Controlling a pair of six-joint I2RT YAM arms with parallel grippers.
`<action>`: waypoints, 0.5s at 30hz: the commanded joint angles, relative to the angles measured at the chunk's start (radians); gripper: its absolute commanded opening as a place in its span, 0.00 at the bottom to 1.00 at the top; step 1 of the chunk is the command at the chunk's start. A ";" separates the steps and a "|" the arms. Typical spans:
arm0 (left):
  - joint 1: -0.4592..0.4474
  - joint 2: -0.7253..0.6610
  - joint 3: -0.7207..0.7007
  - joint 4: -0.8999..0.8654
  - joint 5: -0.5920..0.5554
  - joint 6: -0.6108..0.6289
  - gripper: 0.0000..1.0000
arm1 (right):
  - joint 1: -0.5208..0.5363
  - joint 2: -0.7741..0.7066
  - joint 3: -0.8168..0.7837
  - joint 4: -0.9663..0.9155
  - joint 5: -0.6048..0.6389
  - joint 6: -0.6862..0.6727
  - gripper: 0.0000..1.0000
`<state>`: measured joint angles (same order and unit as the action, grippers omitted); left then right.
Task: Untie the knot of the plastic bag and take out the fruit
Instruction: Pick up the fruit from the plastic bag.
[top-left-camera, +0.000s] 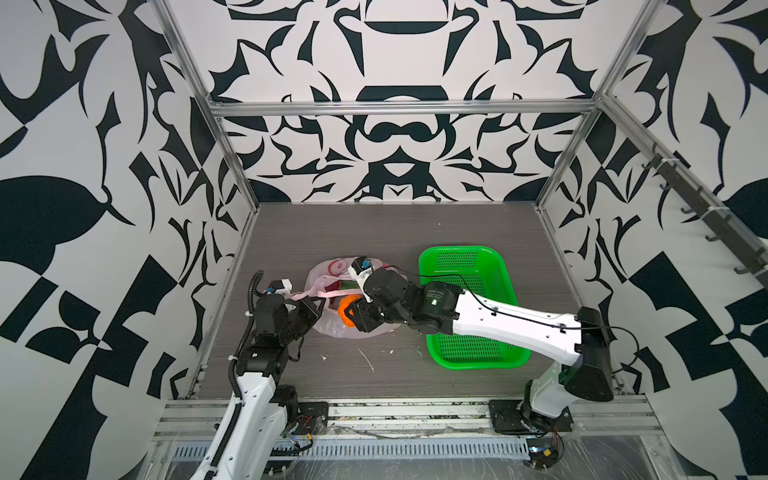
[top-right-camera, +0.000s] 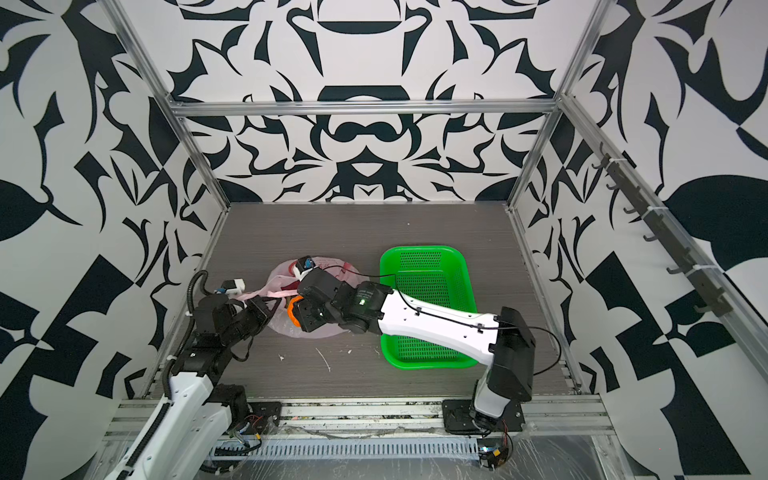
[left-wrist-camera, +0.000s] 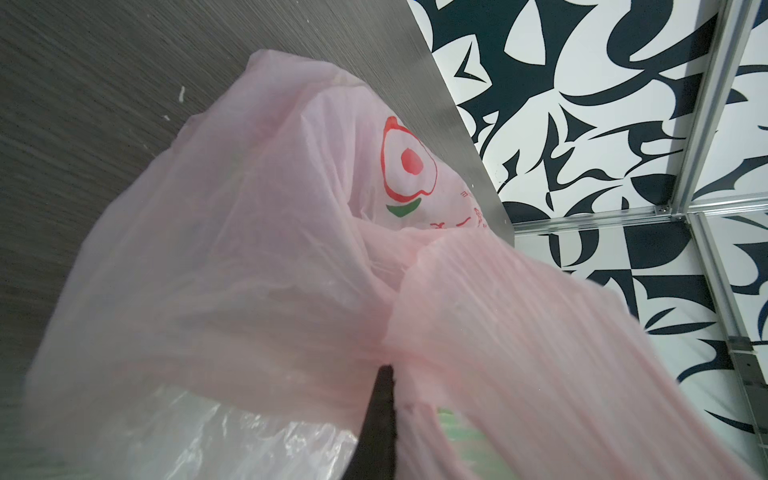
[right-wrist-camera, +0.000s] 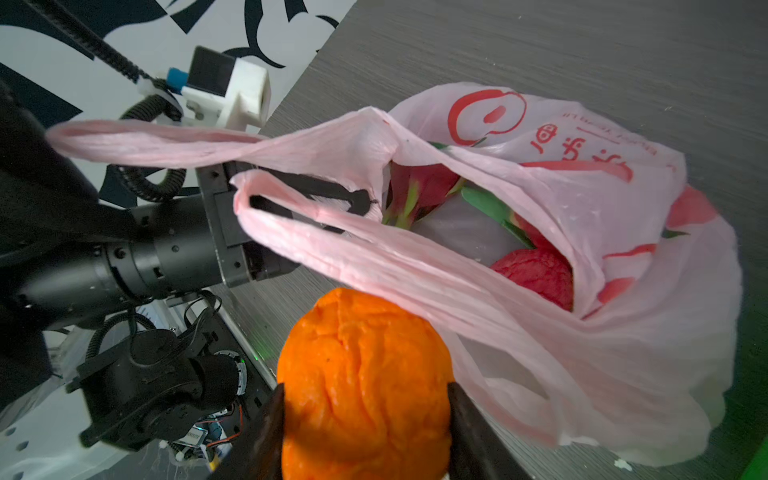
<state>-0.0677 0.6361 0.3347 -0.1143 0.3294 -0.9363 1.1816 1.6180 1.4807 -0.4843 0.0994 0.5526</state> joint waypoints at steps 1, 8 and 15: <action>0.002 0.006 0.032 0.028 -0.010 -0.002 0.00 | -0.003 -0.091 -0.018 -0.034 0.083 -0.034 0.13; 0.000 0.030 0.038 0.037 0.000 0.000 0.00 | -0.069 -0.213 -0.125 -0.072 0.219 -0.033 0.12; 0.001 0.010 0.052 -0.017 -0.002 0.021 0.00 | -0.191 -0.344 -0.255 -0.089 0.270 -0.011 0.12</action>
<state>-0.0677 0.6662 0.3630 -0.1085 0.3302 -0.9302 1.0306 1.3357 1.2587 -0.5594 0.3050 0.5320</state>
